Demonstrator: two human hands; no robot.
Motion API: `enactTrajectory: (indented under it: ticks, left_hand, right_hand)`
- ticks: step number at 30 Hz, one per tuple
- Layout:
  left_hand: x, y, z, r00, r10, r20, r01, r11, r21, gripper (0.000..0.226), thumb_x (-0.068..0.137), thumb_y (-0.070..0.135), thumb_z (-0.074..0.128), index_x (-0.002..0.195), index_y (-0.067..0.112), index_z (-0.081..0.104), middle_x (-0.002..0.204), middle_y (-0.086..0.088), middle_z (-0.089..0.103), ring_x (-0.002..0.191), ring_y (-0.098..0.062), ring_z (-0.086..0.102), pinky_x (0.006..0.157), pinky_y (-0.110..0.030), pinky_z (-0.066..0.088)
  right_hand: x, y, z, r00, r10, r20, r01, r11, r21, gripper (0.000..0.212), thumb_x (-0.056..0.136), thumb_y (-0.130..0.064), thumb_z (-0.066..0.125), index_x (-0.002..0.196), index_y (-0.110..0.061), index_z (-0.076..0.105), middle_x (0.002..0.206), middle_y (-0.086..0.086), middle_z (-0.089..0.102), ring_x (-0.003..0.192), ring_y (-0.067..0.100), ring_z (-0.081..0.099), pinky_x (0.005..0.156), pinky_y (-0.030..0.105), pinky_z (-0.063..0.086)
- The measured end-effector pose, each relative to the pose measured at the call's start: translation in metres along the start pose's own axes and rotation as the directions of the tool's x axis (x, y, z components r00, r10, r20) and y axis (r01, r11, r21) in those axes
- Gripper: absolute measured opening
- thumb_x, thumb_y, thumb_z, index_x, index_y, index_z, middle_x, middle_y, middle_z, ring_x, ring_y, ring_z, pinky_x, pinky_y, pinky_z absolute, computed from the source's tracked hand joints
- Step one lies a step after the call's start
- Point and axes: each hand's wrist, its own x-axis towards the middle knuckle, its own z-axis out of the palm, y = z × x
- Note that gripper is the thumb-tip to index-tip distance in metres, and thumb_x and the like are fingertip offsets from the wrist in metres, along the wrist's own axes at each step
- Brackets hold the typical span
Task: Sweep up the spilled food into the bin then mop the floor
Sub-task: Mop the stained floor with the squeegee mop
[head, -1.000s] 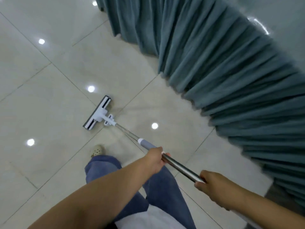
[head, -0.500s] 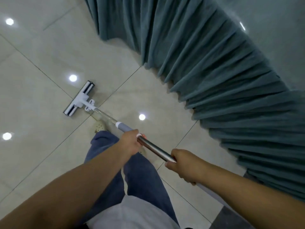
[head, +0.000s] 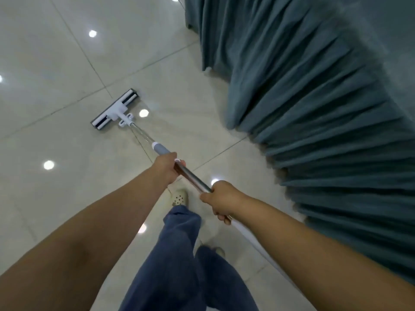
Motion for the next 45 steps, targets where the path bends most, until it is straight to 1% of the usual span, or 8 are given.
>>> enactTrajectory:
  ticks: [7, 12, 20, 33, 35, 37, 41, 45]
  left_hand:
    - [0.045, 0.132, -0.012, 0.989, 0.136, -0.049, -0.134, 0.990, 0.051, 0.010, 0.098, 0.009, 0.045, 0.102, 0.004, 0.039, 0.079, -0.008, 0.039, 0.057, -0.015, 0.041, 0.046, -0.022, 0.047]
    - [0.056, 0.137, -0.006, 0.994, 0.110, -0.028, -0.107, 0.989, 0.098, 0.011, 0.098, 0.007, 0.046, 0.102, 0.002, 0.038, 0.080, -0.009, 0.039, 0.058, -0.016, 0.041, 0.042, -0.019, 0.051]
    - [0.040, 0.017, 0.064, 0.999, 0.046, 0.030, -0.049, 0.991, 0.126, 0.043, 0.098, 0.004, 0.043, 0.138, -0.001, 0.028, 0.083, -0.010, 0.038, 0.060, -0.016, 0.043, 0.040, -0.021, 0.050]
    - [-0.090, -0.322, 0.224, 0.967, -0.205, 0.152, 0.188, 0.975, 0.121, 0.005, 0.098, 0.006, 0.045, 0.101, 0.005, 0.042, 0.081, -0.010, 0.045, 0.057, -0.018, 0.047, 0.044, -0.028, 0.053]
    - [-0.115, -0.359, 0.246, 0.955, -0.241, 0.173, 0.209, 0.960, 0.184, 0.013, 0.098, 0.008, 0.045, 0.110, 0.006, 0.042, 0.081, -0.009, 0.046, 0.058, -0.018, 0.047, 0.051, -0.029, 0.053]
    - [-0.139, -0.384, 0.263, 0.938, -0.280, 0.202, 0.238, 0.948, 0.209, 0.018, 0.098, 0.007, 0.043, 0.116, 0.008, 0.041, 0.078, -0.009, 0.045, 0.058, -0.017, 0.046, 0.055, -0.029, 0.051]
    - [-0.165, -0.401, 0.277, 0.906, -0.358, 0.226, 0.306, 0.923, 0.234, 0.014, 0.097, -0.001, 0.039, 0.084, 0.004, 0.040, 0.073, -0.010, 0.044, 0.057, -0.017, 0.044, 0.046, -0.026, 0.050]
    - [-0.157, -0.381, 0.271, 0.905, -0.362, 0.222, 0.318, 0.924, 0.212, 0.015, 0.098, 0.002, 0.040, 0.111, 0.009, 0.037, 0.076, -0.012, 0.044, 0.057, -0.018, 0.045, 0.040, -0.023, 0.050]
  right_hand:
    - [0.059, -0.142, -0.001, 0.996, -0.090, 0.011, 0.090, 0.994, -0.063, 0.024, 0.098, -0.029, 0.048, 0.098, -0.004, 0.045, 0.066, 0.012, 0.048, 0.046, 0.023, 0.043, 0.041, 0.030, 0.040]
    - [0.069, -0.138, -0.012, 0.996, -0.081, 0.028, 0.083, 0.993, -0.083, 0.026, 0.098, -0.030, 0.047, 0.095, -0.005, 0.046, 0.067, 0.010, 0.046, 0.050, 0.022, 0.044, 0.046, 0.030, 0.041]
    - [0.039, -0.002, -0.073, 0.999, -0.042, 0.003, 0.042, 0.997, -0.066, 0.027, 0.097, -0.037, 0.046, 0.100, -0.011, 0.048, 0.074, 0.007, 0.048, 0.057, 0.019, 0.046, 0.046, 0.027, 0.042]
    - [-0.111, 0.352, -0.188, 0.988, 0.137, -0.064, -0.143, 0.984, -0.103, 0.032, 0.097, -0.037, 0.047, 0.078, -0.012, 0.045, 0.060, 0.005, 0.046, 0.035, 0.009, 0.039, 0.034, 0.020, 0.032]
    - [-0.141, 0.390, -0.205, 0.985, 0.155, -0.075, -0.161, 0.983, -0.091, 0.032, 0.097, -0.036, 0.049, 0.073, -0.014, 0.045, 0.056, 0.004, 0.045, 0.026, 0.005, 0.035, 0.032, 0.018, 0.030]
    - [-0.167, 0.415, -0.219, 0.983, 0.166, -0.079, -0.173, 0.981, -0.085, 0.031, 0.096, -0.034, 0.051, 0.073, -0.016, 0.046, 0.052, 0.002, 0.044, 0.026, 0.006, 0.034, 0.032, 0.018, 0.031]
    - [-0.195, 0.435, -0.226, 0.977, 0.191, -0.092, -0.200, 0.975, -0.098, 0.025, 0.096, -0.034, 0.052, 0.076, -0.019, 0.048, 0.057, 0.004, 0.047, 0.028, 0.006, 0.036, 0.032, 0.020, 0.033]
    - [-0.188, 0.416, -0.223, 0.981, 0.166, -0.099, -0.185, 0.958, -0.220, 0.025, 0.096, -0.038, 0.050, 0.075, -0.024, 0.046, 0.063, 0.004, 0.050, 0.035, 0.008, 0.040, 0.032, 0.020, 0.034]
